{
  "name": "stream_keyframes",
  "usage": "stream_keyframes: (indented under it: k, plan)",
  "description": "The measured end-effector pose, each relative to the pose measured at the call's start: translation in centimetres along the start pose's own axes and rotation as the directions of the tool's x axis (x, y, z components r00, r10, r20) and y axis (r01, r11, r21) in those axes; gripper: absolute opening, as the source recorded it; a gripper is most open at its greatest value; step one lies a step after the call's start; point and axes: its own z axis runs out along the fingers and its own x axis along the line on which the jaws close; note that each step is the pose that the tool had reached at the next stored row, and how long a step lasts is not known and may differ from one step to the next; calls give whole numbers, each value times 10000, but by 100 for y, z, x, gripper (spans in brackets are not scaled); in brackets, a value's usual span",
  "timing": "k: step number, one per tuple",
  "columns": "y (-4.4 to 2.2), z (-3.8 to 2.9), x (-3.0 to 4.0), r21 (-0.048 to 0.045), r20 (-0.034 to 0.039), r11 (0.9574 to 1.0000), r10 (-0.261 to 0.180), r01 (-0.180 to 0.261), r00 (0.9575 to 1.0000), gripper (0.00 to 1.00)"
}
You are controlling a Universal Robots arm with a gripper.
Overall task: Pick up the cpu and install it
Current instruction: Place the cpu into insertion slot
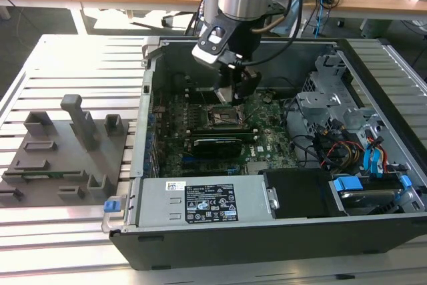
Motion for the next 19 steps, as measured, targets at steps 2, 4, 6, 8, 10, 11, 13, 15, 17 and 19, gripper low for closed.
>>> stream_keyframes:
  k: [2,4,6,8,10,11,13,15,17,19]
  plan:
    - [0,0,0,1,-1,9999,137,-137,9999,55]
    - [0,0,0,2,-1,9997,257,-257,9997,55]
    - [0,0,0,3,-2,9992,392,-392,9992,55]
    - [0,0,0,4,-2,9987,500,-500,9987,55]
    - [0,0,0,4,-2,9983,589,-589,9983,55]
    - [0,0,0,5,-2,9980,631,-631,9980,55]
    - [0,0,0,6,-1,9974,726,-726,9974,55]
    - [0,0,0,7,-2,9966,828,-828,9966,55]
    - [0,0,0,8,-2,9951,985,-985,9951,55]
    - [0,0,0,9,-2,9942,1079,-1079,9942,55]
